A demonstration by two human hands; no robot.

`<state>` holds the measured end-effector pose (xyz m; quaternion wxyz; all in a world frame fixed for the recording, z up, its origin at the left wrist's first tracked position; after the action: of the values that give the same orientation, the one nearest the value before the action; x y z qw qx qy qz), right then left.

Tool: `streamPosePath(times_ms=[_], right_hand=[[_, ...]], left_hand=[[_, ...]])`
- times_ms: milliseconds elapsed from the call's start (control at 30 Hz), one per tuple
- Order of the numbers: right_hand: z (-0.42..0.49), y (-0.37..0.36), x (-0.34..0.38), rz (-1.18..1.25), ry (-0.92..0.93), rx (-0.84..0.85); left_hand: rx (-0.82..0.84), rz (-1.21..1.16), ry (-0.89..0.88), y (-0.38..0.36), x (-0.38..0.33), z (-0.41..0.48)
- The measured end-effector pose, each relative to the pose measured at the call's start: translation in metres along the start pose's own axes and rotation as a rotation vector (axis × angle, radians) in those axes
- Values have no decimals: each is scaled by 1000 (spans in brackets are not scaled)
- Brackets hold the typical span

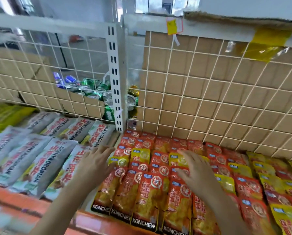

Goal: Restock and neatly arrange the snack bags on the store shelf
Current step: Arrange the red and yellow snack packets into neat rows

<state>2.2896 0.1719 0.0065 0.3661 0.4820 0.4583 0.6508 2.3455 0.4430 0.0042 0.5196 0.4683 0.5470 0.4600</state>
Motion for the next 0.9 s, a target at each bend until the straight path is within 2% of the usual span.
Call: streamPosePath(times_ms=[133,333,533,900], right_hand=[[39,-12,23,15,123,13],[85,-42,51,-1,211,100],[100,-63,57,-52,179,221],[109,-60,51,57,107,149]], left_hand=[[-17,-12,-52,-5,-4,3],[-30,-8,-150,-17,-13,9],[8,-32,-171,-21,-15,20],[88,-176,-136,-24,-12,38]])
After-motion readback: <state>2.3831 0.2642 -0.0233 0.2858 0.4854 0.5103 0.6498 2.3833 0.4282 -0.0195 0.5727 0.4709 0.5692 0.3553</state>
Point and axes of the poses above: each hand's wrist, its own z-axis towards the middle knuckle, its own y-axis out of the back of the hand, x = y × z, the point moved 6 cm from there along z, towards the middle knuckle, and after that the axes turned 14 degrees about y, right-handed, at the moved point
